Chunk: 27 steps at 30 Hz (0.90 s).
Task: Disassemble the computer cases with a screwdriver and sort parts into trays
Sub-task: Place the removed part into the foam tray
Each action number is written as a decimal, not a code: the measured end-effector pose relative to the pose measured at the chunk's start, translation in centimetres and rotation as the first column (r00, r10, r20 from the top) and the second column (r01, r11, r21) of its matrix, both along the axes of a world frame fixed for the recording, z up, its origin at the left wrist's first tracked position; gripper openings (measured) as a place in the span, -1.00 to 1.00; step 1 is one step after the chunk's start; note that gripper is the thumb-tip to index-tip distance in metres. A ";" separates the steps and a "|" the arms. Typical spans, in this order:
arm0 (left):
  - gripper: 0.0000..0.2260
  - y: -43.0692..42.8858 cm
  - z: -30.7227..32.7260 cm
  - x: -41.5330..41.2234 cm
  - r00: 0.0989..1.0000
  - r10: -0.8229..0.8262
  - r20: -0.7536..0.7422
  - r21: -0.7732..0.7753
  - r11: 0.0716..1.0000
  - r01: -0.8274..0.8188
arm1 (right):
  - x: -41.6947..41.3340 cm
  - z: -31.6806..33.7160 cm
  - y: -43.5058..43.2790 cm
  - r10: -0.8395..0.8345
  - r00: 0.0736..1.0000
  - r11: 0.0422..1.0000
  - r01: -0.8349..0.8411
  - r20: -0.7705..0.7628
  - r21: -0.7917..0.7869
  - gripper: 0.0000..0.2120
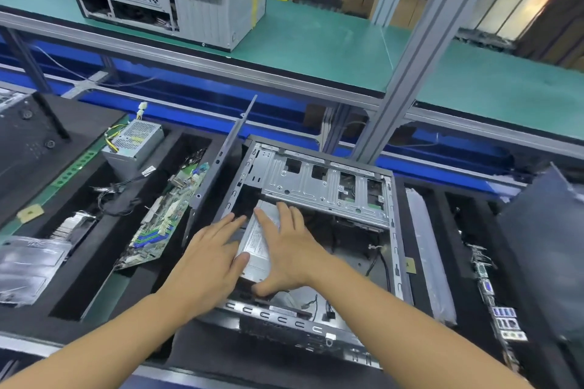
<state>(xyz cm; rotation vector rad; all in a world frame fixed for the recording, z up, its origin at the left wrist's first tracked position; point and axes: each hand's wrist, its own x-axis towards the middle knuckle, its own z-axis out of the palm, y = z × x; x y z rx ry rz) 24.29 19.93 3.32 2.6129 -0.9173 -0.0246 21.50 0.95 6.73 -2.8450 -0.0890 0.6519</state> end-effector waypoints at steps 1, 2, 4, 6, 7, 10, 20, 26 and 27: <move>-0.46 -0.2 0.2 0.1 1.000 0.010 -0.011 0.000 1.000 -0.010 | -0.1 0.0 0.1 -0.022 1.000 0.999 0.021 0.010 0.028 0.31; -0.44 -0.4 0.4 0.1 1.000 0.022 -0.017 -0.004 1.000 -0.022 | -0.2 0.1 0.1 -0.043 0.999 0.997 0.041 0.019 0.059 0.31; -0.38 -1.0 0.8 0.0 0.998 0.050 -0.026 -0.028 0.998 -0.051 | -0.6 0.7 -0.3 -0.091 0.995 0.986 0.086 0.029 0.141 0.29; -0.36 -1.8 1.4 -0.1 0.996 0.080 -0.041 -0.100 0.991 -0.084 | -1.0 1.8 -1.2 -0.167 0.985 0.957 0.155 0.029 0.244 0.26; -0.38 -2.2 1.8 -0.2 0.995 0.089 -0.047 -0.158 0.983 -0.095 | -1.1 2.6 -1.6 -0.213 0.977 0.935 0.197 0.023 0.295 0.24; -0.43 -2.6 3.1 0.2 0.997 -0.026 -0.071 -0.340 0.941 0.000 | -1.2 6.3 -3.1 -0.303 0.953 0.885 0.273 0.024 0.376 0.23; -0.18 -7.4 11.1 5.0 -0.226 -0.636 -0.738 -0.450 0.713 -0.538 | -4.9 19.8 -9.7 -0.565 0.821 0.644 0.380 0.078 0.664 0.15; -0.36 -11.5 14.9 3.2 -0.262 -0.606 -0.751 -0.408 0.738 -0.538 | -7.0 24.2 -10.1 -0.554 0.820 0.632 0.303 0.143 0.713 0.04; -0.45 -12.0 15.7 3.0 -0.222 -0.622 -0.751 -0.427 0.714 -0.556 | -7.4 25.2 -10.0 -0.528 0.832 0.669 0.284 0.171 0.687 0.01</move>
